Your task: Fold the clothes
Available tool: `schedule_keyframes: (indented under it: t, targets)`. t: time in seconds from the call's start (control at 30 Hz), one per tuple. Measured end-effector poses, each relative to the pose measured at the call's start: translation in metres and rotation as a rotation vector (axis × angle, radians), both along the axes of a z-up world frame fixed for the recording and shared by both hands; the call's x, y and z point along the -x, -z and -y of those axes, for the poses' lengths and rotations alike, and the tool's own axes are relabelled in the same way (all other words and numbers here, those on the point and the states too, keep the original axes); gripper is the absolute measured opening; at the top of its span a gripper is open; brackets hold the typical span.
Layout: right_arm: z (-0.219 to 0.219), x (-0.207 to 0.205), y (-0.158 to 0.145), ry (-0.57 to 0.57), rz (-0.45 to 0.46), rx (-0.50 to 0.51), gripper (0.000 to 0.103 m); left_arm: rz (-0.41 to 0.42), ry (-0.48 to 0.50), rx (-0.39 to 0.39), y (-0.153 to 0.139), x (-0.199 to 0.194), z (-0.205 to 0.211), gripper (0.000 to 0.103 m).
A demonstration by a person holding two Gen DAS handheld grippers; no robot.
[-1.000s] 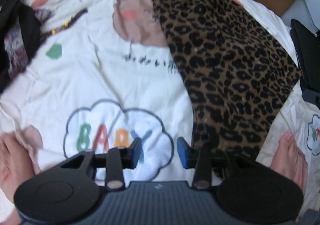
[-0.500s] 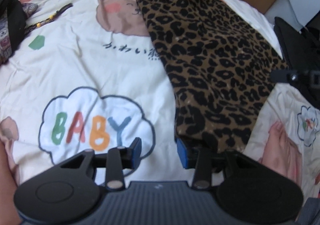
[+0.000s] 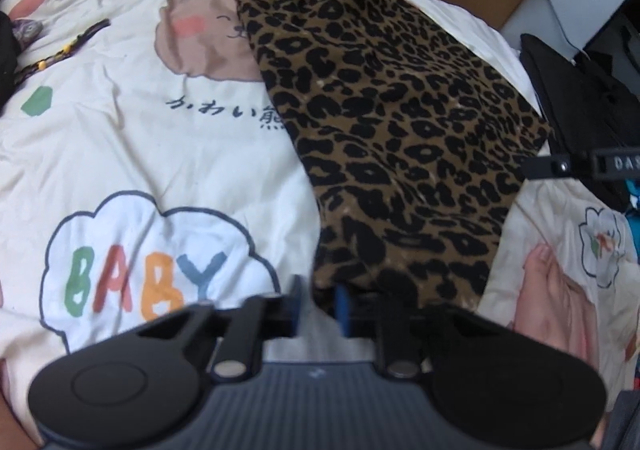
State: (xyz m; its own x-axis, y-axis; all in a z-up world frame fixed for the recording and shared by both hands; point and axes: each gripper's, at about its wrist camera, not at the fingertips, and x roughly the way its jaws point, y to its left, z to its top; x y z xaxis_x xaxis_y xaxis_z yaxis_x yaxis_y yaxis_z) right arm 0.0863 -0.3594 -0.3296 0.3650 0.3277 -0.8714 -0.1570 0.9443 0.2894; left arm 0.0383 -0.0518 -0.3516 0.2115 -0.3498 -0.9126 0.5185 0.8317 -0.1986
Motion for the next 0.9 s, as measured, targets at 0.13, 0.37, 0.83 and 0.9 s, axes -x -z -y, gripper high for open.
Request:
schedule_keyframes:
  t: [0.13, 0.37, 0.83, 0.9]
  targets:
    - [0.007, -0.008, 0.01, 0.04, -0.025, 0.016, 0.044, -0.019, -0.024, 0.024, -0.002, -0.004, -0.007, 0.005]
    - [0.013, -0.014, 0.027, 0.082, -0.066, 0.032, 0.044, -0.076, -0.097, 0.02, 0.004, -0.014, -0.028, 0.0]
    - [0.013, -0.006, 0.024, 0.113, -0.054, 0.008, 0.044, -0.208, -0.343, 0.131, -0.014, -0.03, -0.063, 0.019]
    - [0.013, -0.006, 0.021, 0.114, -0.044, 0.003, 0.044, -0.212, -0.339, 0.136, -0.017, -0.03, -0.058, 0.025]
